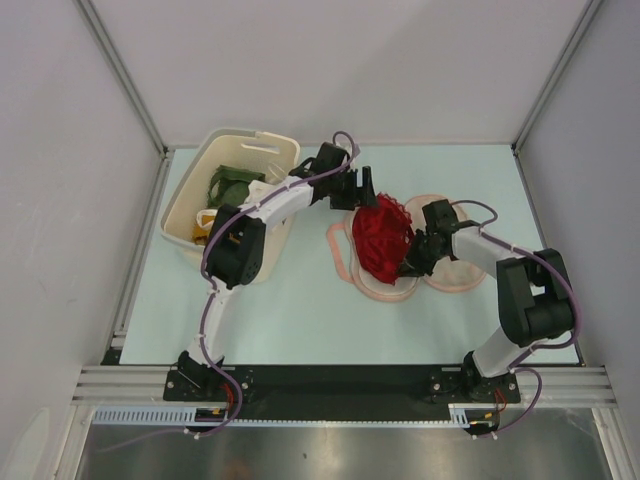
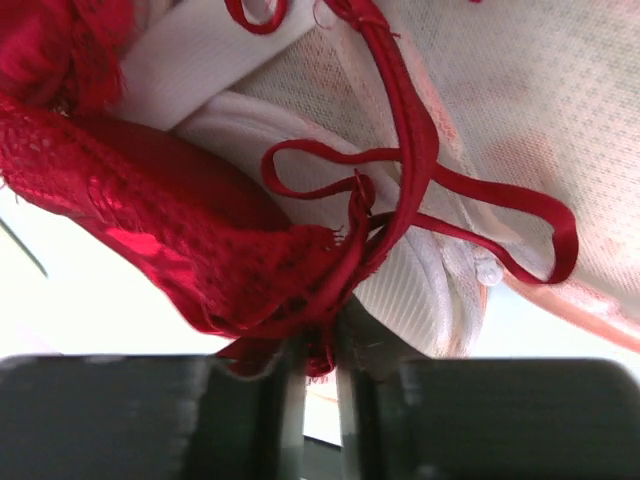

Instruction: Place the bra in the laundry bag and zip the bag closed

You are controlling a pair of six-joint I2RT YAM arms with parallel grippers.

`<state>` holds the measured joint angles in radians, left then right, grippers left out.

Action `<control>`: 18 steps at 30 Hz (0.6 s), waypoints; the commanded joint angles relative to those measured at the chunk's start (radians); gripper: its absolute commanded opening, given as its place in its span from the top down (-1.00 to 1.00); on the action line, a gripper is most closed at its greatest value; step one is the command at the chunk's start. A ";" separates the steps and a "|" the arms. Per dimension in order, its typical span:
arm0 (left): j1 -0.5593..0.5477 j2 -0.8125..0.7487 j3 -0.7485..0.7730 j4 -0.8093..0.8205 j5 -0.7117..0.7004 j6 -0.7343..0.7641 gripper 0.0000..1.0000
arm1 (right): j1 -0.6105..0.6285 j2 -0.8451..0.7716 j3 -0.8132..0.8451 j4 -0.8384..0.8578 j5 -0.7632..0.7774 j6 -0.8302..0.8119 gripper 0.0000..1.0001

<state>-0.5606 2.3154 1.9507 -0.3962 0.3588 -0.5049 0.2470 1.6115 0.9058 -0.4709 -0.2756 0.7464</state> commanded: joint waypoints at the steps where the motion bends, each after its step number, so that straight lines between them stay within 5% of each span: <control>1: -0.001 -0.077 -0.030 0.033 0.048 -0.046 -0.69 | -0.012 -0.031 0.058 -0.080 0.038 -0.015 0.68; 13: 0.001 -0.114 -0.050 -0.001 0.051 -0.041 -0.79 | -0.055 -0.067 0.062 -0.270 -0.027 -0.202 0.95; 15: 0.001 -0.110 -0.047 -0.004 0.060 -0.044 -0.80 | -0.060 -0.071 0.071 -0.275 -0.025 -0.216 0.74; 16: 0.001 -0.108 -0.047 -0.004 0.063 -0.043 -0.80 | -0.066 -0.079 0.080 -0.290 -0.007 -0.232 0.42; 18: 0.001 -0.114 -0.049 -0.013 0.063 -0.037 -0.78 | -0.083 -0.100 0.111 -0.327 0.013 -0.249 0.16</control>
<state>-0.5606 2.2627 1.8935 -0.4072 0.3985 -0.5343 0.1894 1.5520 0.9421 -0.7227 -0.2798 0.5739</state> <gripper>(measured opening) 0.898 0.320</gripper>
